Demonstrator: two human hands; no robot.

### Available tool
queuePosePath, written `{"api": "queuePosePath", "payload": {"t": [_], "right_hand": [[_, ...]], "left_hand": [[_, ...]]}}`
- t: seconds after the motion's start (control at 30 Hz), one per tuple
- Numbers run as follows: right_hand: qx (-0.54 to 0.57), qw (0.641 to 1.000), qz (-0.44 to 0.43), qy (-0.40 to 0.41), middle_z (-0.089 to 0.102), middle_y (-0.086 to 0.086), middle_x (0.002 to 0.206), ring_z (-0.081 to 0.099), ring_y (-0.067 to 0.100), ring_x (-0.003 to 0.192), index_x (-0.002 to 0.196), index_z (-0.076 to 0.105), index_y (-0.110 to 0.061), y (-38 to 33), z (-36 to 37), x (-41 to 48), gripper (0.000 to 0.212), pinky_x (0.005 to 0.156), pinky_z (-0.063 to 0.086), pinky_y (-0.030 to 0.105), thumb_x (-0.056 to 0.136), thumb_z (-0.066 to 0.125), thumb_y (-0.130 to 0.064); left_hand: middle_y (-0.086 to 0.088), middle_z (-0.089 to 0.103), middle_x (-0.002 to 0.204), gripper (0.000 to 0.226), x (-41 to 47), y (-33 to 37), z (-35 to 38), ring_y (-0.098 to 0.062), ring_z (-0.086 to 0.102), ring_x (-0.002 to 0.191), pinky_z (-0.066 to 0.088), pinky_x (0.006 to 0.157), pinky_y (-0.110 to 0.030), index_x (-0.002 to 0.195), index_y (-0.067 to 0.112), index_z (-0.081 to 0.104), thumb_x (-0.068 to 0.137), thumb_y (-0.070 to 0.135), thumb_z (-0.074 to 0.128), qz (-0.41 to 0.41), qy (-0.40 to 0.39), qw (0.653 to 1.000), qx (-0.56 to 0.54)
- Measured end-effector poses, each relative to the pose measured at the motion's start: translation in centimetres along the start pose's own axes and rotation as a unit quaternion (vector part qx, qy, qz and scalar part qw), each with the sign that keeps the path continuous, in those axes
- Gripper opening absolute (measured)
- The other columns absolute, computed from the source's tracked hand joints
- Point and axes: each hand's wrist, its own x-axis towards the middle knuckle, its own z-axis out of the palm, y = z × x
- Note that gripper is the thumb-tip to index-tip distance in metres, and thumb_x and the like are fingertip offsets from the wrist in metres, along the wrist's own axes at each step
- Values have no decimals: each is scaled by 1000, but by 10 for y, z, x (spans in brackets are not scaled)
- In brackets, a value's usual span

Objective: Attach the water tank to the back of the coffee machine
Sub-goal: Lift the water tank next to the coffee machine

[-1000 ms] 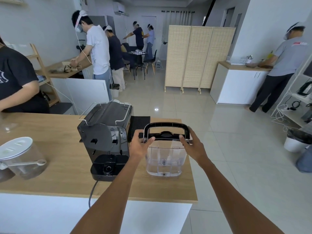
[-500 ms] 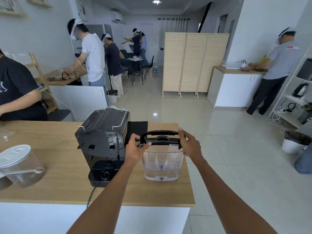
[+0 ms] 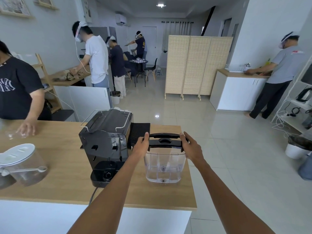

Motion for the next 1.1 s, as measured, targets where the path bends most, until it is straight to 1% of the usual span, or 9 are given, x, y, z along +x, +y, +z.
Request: {"api": "queuePosePath", "payload": {"t": [0.17, 0.23, 0.5, 0.57, 0.63, 0.73, 0.87, 0.97, 1.1], "right_hand": [[20, 996, 9, -86, 58, 2, 134, 53, 28, 126, 154, 24, -48, 10, -6, 0, 73, 112, 39, 51, 88, 34, -76], [22, 995, 3, -102, 58, 1, 130, 51, 30, 131, 152, 20, -54, 18, -7, 0, 83, 113, 38, 52, 77, 33, -85], [-27, 995, -49, -77, 67, 22, 103, 65, 24, 90, 156, 11, -49, 32, -3, -9, 60, 91, 50, 37, 101, 34, -57], [-41, 994, -64, -77, 67, 6, 100, 63, 18, 83, 158, 11, -45, 35, -2, -11, 60, 88, 48, 34, 103, 35, -50], [-56, 993, -77, -74, 64, -1, 117, 63, 16, 86, 158, 11, -44, 39, 1, -13, 61, 90, 48, 34, 103, 38, -45], [-76, 992, -90, -54, 60, -1, 119, 63, 14, 88, 157, 16, -43, 45, 6, -15, 63, 84, 46, 30, 102, 45, -43], [-80, 990, -108, -33, 59, 0, 116, 63, 11, 87, 153, 18, -51, 52, 11, -15, 60, 81, 47, 29, 100, 46, -46], [-88, 989, -111, -28, 60, 0, 116, 63, 15, 89, 153, 15, -53, 54, 13, -14, 61, 82, 50, 33, 100, 45, -49], [-90, 988, -127, -23, 59, 0, 121, 64, 15, 89, 153, 13, -53, 60, 14, -12, 62, 81, 51, 32, 100, 43, -51]], "left_hand": [[-4, 46, 148, 71, -2, -10, -2, -26, 40, 138, 26, 117, -49, 147, 30, 37, 90, 70, 24, 8, -47, 998, -31], [1, 41, 153, 69, -5, -14, -4, -23, 36, 141, 24, 118, -48, 148, 36, 34, 89, 70, 25, 27, -61, 997, -40], [3, 29, 161, 55, -18, -31, -7, -25, 27, 147, 16, 120, -53, 151, 50, 17, 98, 60, 25, 78, -76, 994, -18], [5, 39, 152, 53, -22, -33, -8, -23, 32, 143, 16, 120, -52, 153, 47, 14, 101, 54, 25, 85, -82, 993, -10], [18, 48, 124, 53, -22, -35, -8, -12, 44, 124, 23, 117, -49, 153, 48, 13, 102, 50, 29, 98, -86, 991, 7], [24, 40, 94, 55, -21, -36, -9, 0, 46, 95, 33, 100, -35, 151, 51, 16, 101, 47, 38, 104, -70, 992, 33], [16, 43, 113, 55, -20, -39, -10, -6, 42, 111, 35, 107, -39, 150, 55, 14, 100, 50, 38, 112, -75, 990, 40], [24, 30, 86, 56, -20, -44, -6, 6, 36, 76, 34, 71, -17, 150, 55, 10, 100, 51, 36, 133, -62, 988, 50], [20, 27, 74, 54, -19, -44, -3, 3, 30, 63, 29, 61, -18, 148, 57, 10, 101, 50, 34, 145, -33, 986, 69]]}}
